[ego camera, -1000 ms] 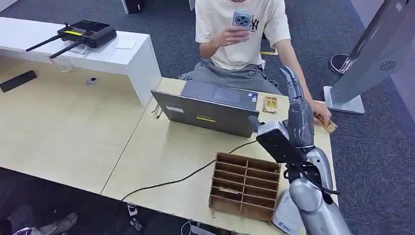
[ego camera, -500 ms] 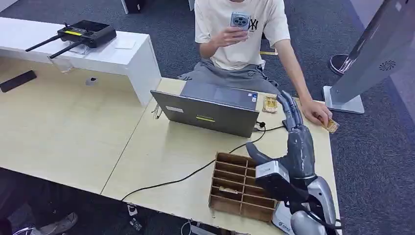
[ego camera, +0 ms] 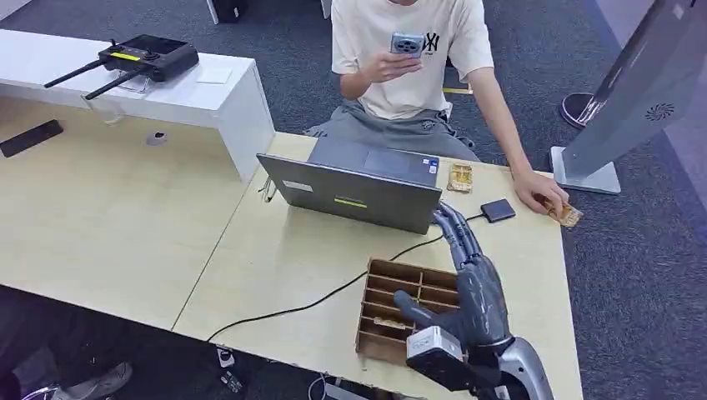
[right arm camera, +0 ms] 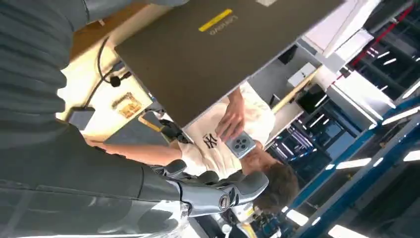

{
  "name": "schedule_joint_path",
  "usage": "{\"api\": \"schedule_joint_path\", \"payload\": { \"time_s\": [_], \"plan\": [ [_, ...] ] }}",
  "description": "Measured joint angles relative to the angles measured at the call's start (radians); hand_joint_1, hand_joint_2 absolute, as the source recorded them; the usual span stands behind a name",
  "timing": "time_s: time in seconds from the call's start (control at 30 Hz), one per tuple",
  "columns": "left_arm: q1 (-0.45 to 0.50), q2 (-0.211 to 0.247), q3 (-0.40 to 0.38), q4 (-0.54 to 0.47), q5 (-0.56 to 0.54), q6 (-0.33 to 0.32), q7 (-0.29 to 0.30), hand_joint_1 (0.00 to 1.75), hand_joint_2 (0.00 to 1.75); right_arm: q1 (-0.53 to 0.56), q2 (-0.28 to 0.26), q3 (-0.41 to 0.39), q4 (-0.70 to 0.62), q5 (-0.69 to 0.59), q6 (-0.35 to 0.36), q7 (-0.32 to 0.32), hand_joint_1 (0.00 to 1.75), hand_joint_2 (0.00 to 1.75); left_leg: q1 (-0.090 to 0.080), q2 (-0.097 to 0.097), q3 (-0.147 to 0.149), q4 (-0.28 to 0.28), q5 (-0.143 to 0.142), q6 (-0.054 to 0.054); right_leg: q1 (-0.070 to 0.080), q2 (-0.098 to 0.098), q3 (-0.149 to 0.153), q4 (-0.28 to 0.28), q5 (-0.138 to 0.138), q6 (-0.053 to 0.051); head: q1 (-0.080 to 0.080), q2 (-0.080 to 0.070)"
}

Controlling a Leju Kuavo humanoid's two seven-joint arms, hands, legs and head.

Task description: Pass the card to the sensor for recognition and then transmit it.

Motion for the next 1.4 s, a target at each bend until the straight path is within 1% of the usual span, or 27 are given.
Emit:
{"api": "schedule_joint_path", "payload": {
  "time_s": [0.13,0.27,0.53,0.7,0.9,0.93,0.97,1.0,1.03,1.07,1.1,1.13,1.17,1.23,1.27,1.3,1.33,1.37,1.4],
  "plan": [
    [0.000,0.000,0.002,0.000,-0.002,0.000,0.000,0.00,1.75,0.007,-0.013,0.014,0.000,0.020,0.000,-0.004,0.00,1.75,0.000,0.000,0.000,0.000,0.000,0.000,0.000,0.000,0.000,0.000,0.000,0.000,0.000,0.000],
    [0.000,0.000,0.002,0.002,-0.008,0.000,0.000,0.00,1.75,0.008,-0.026,0.030,0.000,0.075,-0.007,-0.003,0.00,1.75,0.000,0.000,0.000,0.000,0.000,0.000,0.000,0.000,0.000,0.000,0.000,0.000,0.000,0.000],
    [-0.001,-0.002,0.002,0.005,-0.019,-0.001,0.000,0.00,1.75,0.007,-0.052,0.077,0.017,0.184,-0.055,0.009,0.00,1.75,0.000,0.000,0.000,0.000,0.000,0.000,0.000,0.000,0.000,0.000,0.000,0.000,0.000,0.000],
    [-0.001,-0.002,0.004,0.005,-0.024,-0.001,0.001,0.00,1.75,0.000,-0.072,0.114,0.035,0.246,-0.076,0.030,0.00,1.75,0.000,0.000,0.000,0.000,0.000,0.000,0.000,0.000,0.000,0.000,0.000,0.000,0.000,0.000],
    [-0.001,-0.002,0.014,0.006,-0.026,-0.001,0.002,0.00,1.75,-0.009,-0.090,0.143,0.050,0.259,-0.077,0.039,0.02,1.75,0.000,0.000,0.000,0.000,0.000,0.000,0.000,0.000,0.000,0.000,0.000,0.000,0.000,0.000],
    [-0.001,-0.002,0.015,0.006,-0.026,-0.002,0.002,0.00,1.75,-0.010,-0.090,0.144,0.052,0.259,-0.077,0.039,0.14,1.75,0.000,0.000,0.000,0.000,0.000,0.000,0.000,0.000,0.000,0.000,0.000,0.000,0.000,0.000],
    [-0.001,-0.002,0.016,0.006,-0.026,-0.002,0.002,0.00,1.75,-0.011,-0.092,0.145,0.053,0.261,-0.078,0.040,0.16,1.75,0.000,0.000,0.000,0.000,0.000,0.000,0.000,0.000,0.000,0.000,0.000,0.000,0.000,0.000],
    [-0.001,-0.002,0.016,0.006,-0.026,-0.002,0.002,0.00,1.75,-0.013,-0.093,0.148,0.054,0.264,-0.079,0.044,0.31,1.75,0.000,0.000,0.000,0.000,0.000,0.000,0.000,0.000,0.000,0.000,0.000,0.000,0.000,0.000],
    [-0.001,-0.002,0.016,0.006,-0.029,-0.002,0.002,0.00,1.75,-0.016,-0.096,0.153,0.057,0.272,-0.082,0.048,0.89,1.75,0.000,0.000,0.000,0.000,0.000,0.000,0.000,0.000,0.000,0.000,0.000,0.000,0.000,0.000],
    [-0.001,-0.002,0.017,0.006,-0.030,-0.001,0.003,0.00,1.75,-0.017,-0.098,0.159,0.060,0.277,-0.084,0.051,0.89,1.75,0.000,0.000,0.000,0.000,0.000,0.000,0.000,0.000,0.000,0.000,0.000,0.000,0.000,0.000],
    [-0.001,-0.002,0.017,0.006,-0.032,-0.001,0.003,0.00,1.75,-0.017,-0.100,0.166,0.062,0.288,-0.089,0.062,0.99,1.75,0.000,0.000,0.000,0.000,0.000,0.000,0.000,0.000,0.000,0.000,0.000,0.000,0.000,0.000],
    [0.000,-0.002,0.018,0.006,-0.034,-0.002,0.003,0.00,1.75,-0.015,-0.101,0.174,0.063,0.304,-0.093,0.079,0.87,1.75,0.000,0.000,0.000,0.000,0.000,0.000,0.000,0.000,0.000,0.000,0.000,0.000,0.000,0.000],
    [0.000,-0.002,0.018,0.006,-0.036,-0.002,0.003,0.00,1.75,-0.012,-0.101,0.185,0.064,0.322,-0.096,0.094,0.80,1.75,0.000,0.000,0.000,0.000,0.000,0.000,0.000,0.000,0.000,0.000,0.000,0.000,0.000,0.000],
    [0.000,-0.002,0.018,0.006,-0.038,-0.002,0.003,0.00,1.75,-0.010,-0.104,0.204,0.066,0.340,-0.097,0.110,1.03,1.75,0.000,0.000,0.000,0.000,0.000,0.000,0.000,0.000,0.000,0.000,0.000,0.000,0.000,0.000],
    [0.000,-0.002,0.019,0.006,-0.039,-0.002,0.003,0.00,1.75,-0.010,-0.106,0.218,0.069,0.346,-0.097,0.115,1.12,1.75,0.000,0.000,0.000,0.000,0.000,0.000,0.000,0.000,0.000,0.000,0.000,0.000,0.000,0.000],
    [0.000,-0.002,0.019,0.006,-0.040,-0.002,0.003,0.00,1.75,-0.011,-0.108,0.226,0.072,0.351,-0.097,0.120,1.17,1.75,0.000,0.000,0.000,0.000,0.000,0.000,0.000,0.000,0.000,0.000,0.000,0.000,0.000,0.000],
    [0.000,-0.002,0.019,0.006,-0.040,-0.002,0.003,0.00,1.75,-0.013,-0.108,0.233,0.076,0.355,-0.097,0.121,1.20,1.75,0.000,0.000,0.000,0.000,0.000,0.000,0.000,0.000,0.000,0.000,0.000,0.000,0.000,0.000],
    [0.000,-0.002,0.019,0.006,-0.042,-0.002,0.004,0.00,1.75,-0.017,-0.109,0.242,0.081,0.358,-0.097,0.122,1.20,1.75,0.000,0.000,0.000,0.000,0.000,0.000,0.000,0.000,0.000,0.000,0.000,0.000,0.000,0.000],
    [0.000,-0.002,0.019,0.006,-0.043,-0.002,0.004,0.00,1.75,-0.021,-0.111,0.250,0.087,0.362,-0.097,0.123,1.12,1.75,0.000,0.000,0.000,0.000,0.000,0.000,0.000,0.000,0.000,0.000,0.000,0.000,0.000,0.000]
  ]
}}
